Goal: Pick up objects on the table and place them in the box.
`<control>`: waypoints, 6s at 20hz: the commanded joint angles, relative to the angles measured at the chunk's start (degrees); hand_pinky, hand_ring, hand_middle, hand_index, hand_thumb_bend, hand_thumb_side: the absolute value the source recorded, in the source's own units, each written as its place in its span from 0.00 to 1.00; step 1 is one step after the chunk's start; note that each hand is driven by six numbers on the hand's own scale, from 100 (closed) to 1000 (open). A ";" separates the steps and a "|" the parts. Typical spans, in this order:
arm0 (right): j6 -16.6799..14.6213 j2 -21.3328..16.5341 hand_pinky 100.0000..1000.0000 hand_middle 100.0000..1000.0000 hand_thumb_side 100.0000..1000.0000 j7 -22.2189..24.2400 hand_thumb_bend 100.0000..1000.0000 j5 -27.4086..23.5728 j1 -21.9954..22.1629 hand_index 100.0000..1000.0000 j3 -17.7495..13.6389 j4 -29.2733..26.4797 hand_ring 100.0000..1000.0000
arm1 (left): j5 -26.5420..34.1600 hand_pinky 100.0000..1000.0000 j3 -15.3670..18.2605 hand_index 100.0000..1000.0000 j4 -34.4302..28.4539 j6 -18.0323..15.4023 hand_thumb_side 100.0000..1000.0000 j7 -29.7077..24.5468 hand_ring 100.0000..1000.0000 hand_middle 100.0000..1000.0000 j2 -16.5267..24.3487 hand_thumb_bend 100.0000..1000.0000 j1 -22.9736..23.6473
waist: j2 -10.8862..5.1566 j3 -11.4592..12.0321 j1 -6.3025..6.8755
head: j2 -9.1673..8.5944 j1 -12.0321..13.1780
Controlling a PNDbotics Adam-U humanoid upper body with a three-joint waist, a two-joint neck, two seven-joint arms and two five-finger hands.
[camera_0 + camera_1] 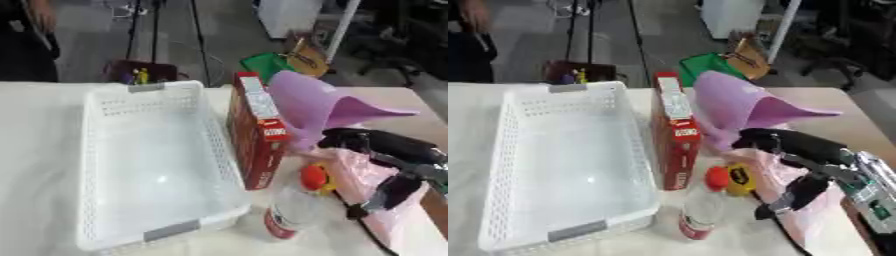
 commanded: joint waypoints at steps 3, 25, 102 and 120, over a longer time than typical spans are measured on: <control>-6.36 -0.52 0.93 0.85 0.68 9.01 0.84 -3.00 -1.33 0.98 0.74 0.29 1.00 | -0.07 0.83 0.16 0.72 -1.01 0.11 1.00 -0.34 0.80 0.72 1.55 0.00 -0.63 | -1.63 0.09 0.05 | 0.25 -0.17; -2.07 2.80 0.94 0.79 0.66 20.00 0.81 -13.85 -2.00 0.95 1.35 -2.52 1.00 | -0.34 0.83 0.11 0.71 -1.01 0.22 1.00 -0.70 0.81 0.72 1.56 0.00 -0.94 | -1.63 0.05 -0.11 | 0.17 -0.13; 9.04 7.79 0.95 0.73 0.52 29.39 0.71 -23.26 0.47 0.85 2.56 -1.64 1.00 | -0.19 0.83 0.63 0.71 -1.01 1.37 1.00 -1.67 0.80 0.72 1.70 0.00 -1.19 | -0.88 0.51 0.48 | -1.48 -0.13; 4.59 7.97 1.00 0.89 0.55 29.39 0.80 -22.30 -0.06 1.00 4.35 -0.34 1.00 | -0.21 0.83 0.73 0.71 -1.01 1.60 1.00 -1.78 0.80 0.72 1.64 0.00 -1.07 | -0.91 0.71 0.55 | -2.01 -0.56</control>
